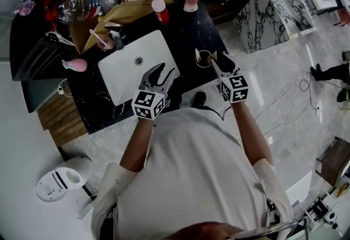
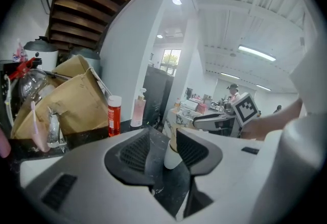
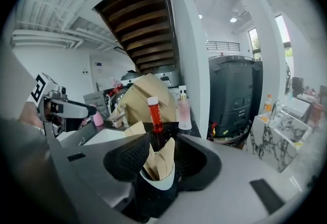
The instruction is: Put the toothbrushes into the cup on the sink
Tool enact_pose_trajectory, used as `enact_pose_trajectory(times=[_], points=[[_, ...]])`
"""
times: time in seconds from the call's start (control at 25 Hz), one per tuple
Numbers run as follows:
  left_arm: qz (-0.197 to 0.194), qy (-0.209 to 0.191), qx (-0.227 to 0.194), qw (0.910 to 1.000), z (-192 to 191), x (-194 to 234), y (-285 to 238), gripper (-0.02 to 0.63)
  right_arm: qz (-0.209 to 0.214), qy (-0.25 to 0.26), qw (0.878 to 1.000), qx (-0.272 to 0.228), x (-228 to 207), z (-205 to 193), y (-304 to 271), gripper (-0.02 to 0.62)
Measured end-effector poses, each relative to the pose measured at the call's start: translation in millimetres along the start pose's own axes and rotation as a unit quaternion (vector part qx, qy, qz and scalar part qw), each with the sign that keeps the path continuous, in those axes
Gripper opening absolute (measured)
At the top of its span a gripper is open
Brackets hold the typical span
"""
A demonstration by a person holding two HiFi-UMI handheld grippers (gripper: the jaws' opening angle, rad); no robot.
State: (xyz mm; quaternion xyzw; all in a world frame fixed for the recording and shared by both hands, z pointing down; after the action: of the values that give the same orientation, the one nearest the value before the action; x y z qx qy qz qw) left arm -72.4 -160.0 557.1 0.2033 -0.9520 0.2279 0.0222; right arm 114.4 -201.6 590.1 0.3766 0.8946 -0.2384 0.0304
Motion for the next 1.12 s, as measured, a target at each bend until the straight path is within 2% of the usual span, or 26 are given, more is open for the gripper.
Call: enact_pose_trajectory(times=[0.64,1.12], points=[[-0.046,-0.019,-0.026,0.9984,27.6,-21.0,-5.8,0.143,-0.052,-0.016,0.996,-0.066,10.5,34.7,68.7,0.08],[-0.067,-0.035,-0.047,0.996,39.1,-29.8,0.2,0.018,-0.07,-0.013,0.992,-0.102,27.5,41.8,104.0,0.049]])
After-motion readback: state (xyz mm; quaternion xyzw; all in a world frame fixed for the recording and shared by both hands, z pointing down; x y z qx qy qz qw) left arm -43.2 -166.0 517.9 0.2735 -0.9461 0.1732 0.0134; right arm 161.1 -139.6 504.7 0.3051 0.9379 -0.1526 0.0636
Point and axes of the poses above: the fingertips, and each gripper's own axes: y backward along the fingers, x to its left, z out of its top, the point moved 1 cm from there along y, backward along the fingers, and after that the axes turned 13 degrees about z, right-handed, at the moved point
